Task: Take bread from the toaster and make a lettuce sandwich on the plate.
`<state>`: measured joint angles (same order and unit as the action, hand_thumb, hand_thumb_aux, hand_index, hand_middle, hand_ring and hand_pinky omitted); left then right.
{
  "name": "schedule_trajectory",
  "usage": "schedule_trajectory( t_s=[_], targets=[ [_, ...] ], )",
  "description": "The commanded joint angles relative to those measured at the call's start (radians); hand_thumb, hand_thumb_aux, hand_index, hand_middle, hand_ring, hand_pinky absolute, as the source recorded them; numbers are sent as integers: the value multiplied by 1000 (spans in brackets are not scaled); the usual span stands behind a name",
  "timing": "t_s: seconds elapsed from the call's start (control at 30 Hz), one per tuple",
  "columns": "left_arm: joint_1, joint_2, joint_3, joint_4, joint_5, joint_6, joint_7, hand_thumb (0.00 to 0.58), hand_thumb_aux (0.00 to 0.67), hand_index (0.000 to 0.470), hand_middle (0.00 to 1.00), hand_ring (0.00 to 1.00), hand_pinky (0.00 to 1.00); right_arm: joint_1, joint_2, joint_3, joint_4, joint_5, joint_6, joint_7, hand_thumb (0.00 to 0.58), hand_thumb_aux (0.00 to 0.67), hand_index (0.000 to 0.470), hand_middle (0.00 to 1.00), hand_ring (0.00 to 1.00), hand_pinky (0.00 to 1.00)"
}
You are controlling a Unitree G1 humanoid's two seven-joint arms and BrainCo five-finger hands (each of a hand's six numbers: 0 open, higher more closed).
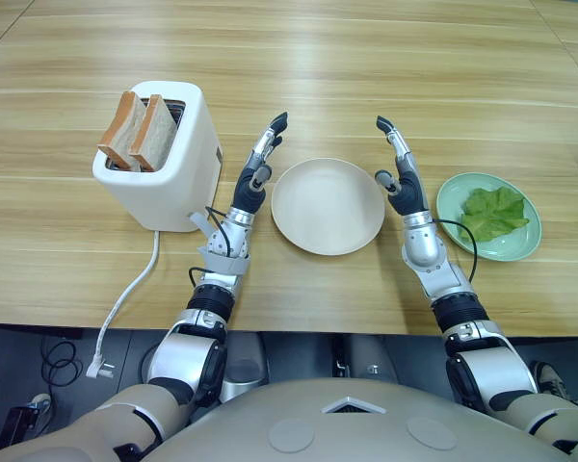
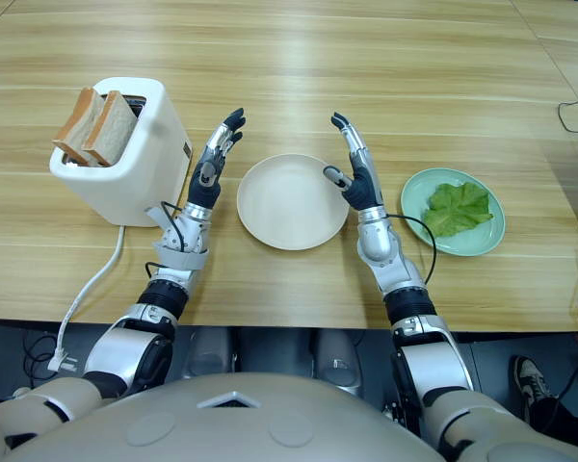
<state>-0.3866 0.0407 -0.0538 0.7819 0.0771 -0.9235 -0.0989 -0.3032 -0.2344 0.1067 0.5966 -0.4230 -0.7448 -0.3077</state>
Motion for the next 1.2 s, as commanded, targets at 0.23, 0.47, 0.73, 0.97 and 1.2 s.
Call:
schedule_trajectory(
  t_s=[0.23, 0.47, 0.73, 0.97, 1.2],
  targets=[
    [7, 2, -1, -26, -9, 8, -12, 0, 0, 0, 0, 0, 0, 1, -5, 4, 1, 2, 3, 5, 0, 0, 0, 0, 0, 0],
    [118, 31, -35, -445, -269, 133, -165, 0, 0, 0, 0, 0, 0, 6, -6, 3, -16, 4, 4, 7, 0, 0, 0, 0, 0, 0],
    [181, 270, 224, -893, -360, 235, -151, 0, 0, 0, 0, 0, 0, 17, -7, -1, -36, 6, 8, 5, 0, 0, 0, 0, 0, 0],
    [181, 499, 526, -658, -181, 202, -68, 0, 0, 0, 0, 0, 0, 29, -10, -7, -58, 9, 14, 5, 0, 0, 0, 0, 0, 0],
    [197, 672, 478, -305, 250, 260, 172, 0, 0, 0, 0, 0, 0, 37, -16, -13, -62, 13, 21, 4, 0, 0, 0, 0, 0, 0]
  ],
)
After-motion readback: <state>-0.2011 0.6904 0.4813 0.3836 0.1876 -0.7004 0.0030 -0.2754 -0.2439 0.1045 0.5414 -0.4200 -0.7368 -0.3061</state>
